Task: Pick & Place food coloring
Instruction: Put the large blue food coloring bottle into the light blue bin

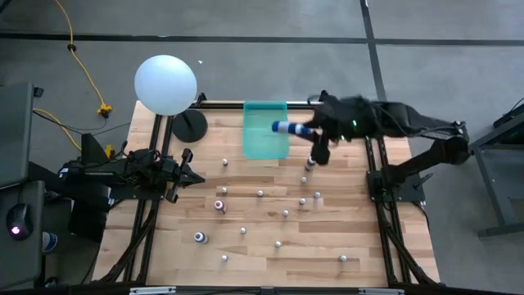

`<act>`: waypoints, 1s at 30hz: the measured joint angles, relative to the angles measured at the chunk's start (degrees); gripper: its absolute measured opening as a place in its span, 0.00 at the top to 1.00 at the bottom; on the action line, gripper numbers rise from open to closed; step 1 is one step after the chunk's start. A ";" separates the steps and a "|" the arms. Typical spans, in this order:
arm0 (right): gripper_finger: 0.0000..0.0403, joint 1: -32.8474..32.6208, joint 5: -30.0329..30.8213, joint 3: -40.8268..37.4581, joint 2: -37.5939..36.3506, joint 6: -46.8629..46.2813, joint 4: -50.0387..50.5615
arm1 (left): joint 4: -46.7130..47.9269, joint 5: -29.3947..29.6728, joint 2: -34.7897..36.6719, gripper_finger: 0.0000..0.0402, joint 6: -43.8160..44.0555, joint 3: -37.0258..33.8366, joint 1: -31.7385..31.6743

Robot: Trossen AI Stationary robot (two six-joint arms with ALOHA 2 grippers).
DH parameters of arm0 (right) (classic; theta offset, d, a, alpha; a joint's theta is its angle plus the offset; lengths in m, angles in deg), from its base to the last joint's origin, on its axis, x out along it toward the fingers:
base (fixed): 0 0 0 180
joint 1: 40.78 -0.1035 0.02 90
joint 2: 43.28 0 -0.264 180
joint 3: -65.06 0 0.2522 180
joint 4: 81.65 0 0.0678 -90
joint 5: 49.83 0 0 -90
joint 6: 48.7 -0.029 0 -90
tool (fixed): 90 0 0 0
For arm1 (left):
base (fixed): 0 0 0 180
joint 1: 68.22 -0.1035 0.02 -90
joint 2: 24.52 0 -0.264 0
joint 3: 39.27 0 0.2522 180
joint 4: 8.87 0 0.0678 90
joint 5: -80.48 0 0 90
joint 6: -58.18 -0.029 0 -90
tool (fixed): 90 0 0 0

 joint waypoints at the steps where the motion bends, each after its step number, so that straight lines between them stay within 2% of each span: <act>1: 0.73 2.14 -1.49 0.00 0.43 1.60 -0.63 | 0.02 0.01 0.00 1.00 0.00 0.00 -0.01; 5: 0.72 9.67 -7.04 0.37 2.43 7.37 -1.44 | 0.01 0.01 0.00 1.00 0.00 0.00 -0.02; 8: 0.71 14.02 -8.96 4.39 5.87 11.59 1.71 | 0.02 0.01 0.00 1.00 0.01 0.00 -0.01; 14: 0.72 19.08 -9.35 20.76 17.72 19.78 11.89 | 0.02 0.02 0.00 1.00 0.00 0.00 -0.02; 21: 0.72 21.17 -6.63 39.71 34.27 23.30 20.90 | 0.02 0.02 0.00 1.00 0.00 0.00 -0.02; 30: 0.71 21.97 -4.76 37.77 44.78 23.46 18.45 | 0.02 0.02 0.00 1.00 0.00 0.00 -0.01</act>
